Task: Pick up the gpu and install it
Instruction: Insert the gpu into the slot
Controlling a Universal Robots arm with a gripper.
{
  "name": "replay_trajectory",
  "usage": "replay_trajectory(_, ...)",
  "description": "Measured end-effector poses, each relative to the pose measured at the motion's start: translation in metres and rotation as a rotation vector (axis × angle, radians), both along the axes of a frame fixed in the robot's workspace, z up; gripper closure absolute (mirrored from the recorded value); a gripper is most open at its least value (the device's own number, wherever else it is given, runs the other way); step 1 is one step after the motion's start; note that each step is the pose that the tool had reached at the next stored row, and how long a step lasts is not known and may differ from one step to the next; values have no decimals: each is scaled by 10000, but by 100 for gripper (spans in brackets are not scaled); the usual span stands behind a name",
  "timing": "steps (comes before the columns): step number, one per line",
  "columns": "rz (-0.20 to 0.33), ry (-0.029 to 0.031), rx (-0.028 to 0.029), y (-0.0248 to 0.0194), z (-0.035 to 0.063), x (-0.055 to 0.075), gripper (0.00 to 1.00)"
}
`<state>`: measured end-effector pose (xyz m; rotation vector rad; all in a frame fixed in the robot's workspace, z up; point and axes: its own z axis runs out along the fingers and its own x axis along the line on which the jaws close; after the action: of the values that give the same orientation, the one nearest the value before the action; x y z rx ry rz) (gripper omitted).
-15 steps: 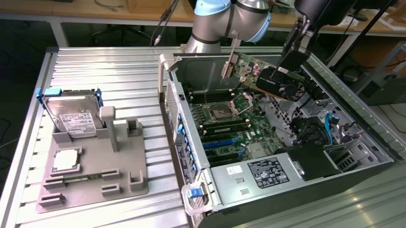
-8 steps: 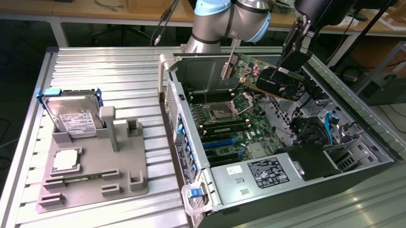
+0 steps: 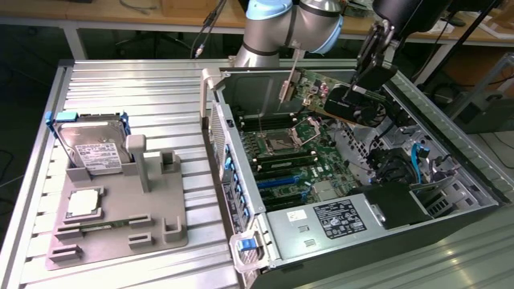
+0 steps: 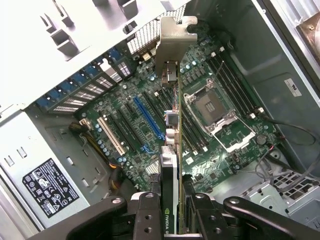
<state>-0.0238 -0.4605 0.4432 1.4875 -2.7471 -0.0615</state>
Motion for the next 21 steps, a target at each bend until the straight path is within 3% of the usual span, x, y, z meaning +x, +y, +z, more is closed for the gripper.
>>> replay_trajectory(21,1208,0,0,0,0,0,73)
